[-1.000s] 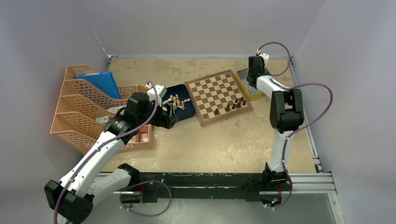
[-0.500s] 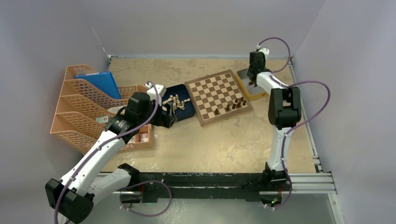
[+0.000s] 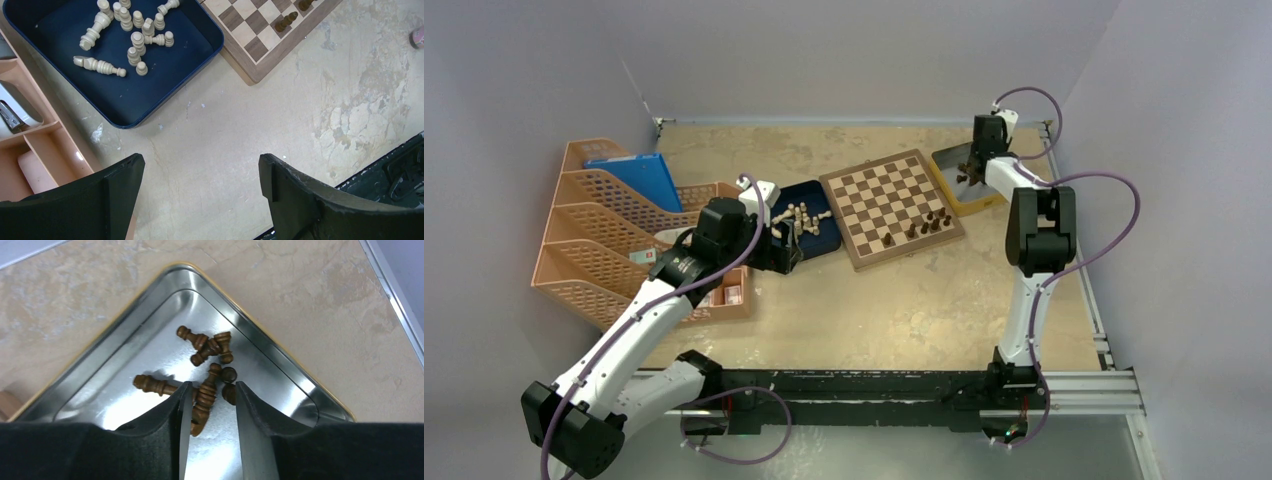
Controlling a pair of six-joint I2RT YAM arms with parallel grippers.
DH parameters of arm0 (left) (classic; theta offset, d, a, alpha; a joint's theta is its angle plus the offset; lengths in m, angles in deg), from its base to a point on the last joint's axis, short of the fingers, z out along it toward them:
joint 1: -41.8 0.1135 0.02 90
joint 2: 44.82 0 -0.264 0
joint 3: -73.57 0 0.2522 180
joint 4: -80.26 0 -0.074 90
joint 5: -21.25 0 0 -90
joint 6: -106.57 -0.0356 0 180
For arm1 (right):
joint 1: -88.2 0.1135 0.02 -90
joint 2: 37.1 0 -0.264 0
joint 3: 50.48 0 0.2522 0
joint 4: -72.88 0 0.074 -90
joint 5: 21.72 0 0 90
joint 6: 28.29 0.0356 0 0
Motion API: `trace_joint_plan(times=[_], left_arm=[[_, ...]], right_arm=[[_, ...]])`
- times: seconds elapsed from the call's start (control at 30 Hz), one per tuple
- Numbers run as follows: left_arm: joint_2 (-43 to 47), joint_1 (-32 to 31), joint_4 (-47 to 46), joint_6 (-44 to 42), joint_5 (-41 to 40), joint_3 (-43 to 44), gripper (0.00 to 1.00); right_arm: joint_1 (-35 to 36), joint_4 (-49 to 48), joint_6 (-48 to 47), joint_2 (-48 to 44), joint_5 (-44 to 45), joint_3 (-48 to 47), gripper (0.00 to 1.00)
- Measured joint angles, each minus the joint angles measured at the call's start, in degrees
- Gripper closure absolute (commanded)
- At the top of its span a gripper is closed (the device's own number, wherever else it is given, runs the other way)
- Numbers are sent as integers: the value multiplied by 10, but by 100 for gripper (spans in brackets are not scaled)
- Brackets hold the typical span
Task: Set up the chess pieces on the board
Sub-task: Pick up the chess piece from the storage box.
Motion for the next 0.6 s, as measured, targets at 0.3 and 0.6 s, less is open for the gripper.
trace_joint_plan(times=[0.3, 0.6], left_arm=[[-1, 0, 0, 0, 0, 0, 15], [-1, 0, 0, 0, 0, 0, 15]], right_arm=[[-19, 0, 11, 0, -20, 15, 58], [-28, -5, 15, 0, -43, 22, 58]])
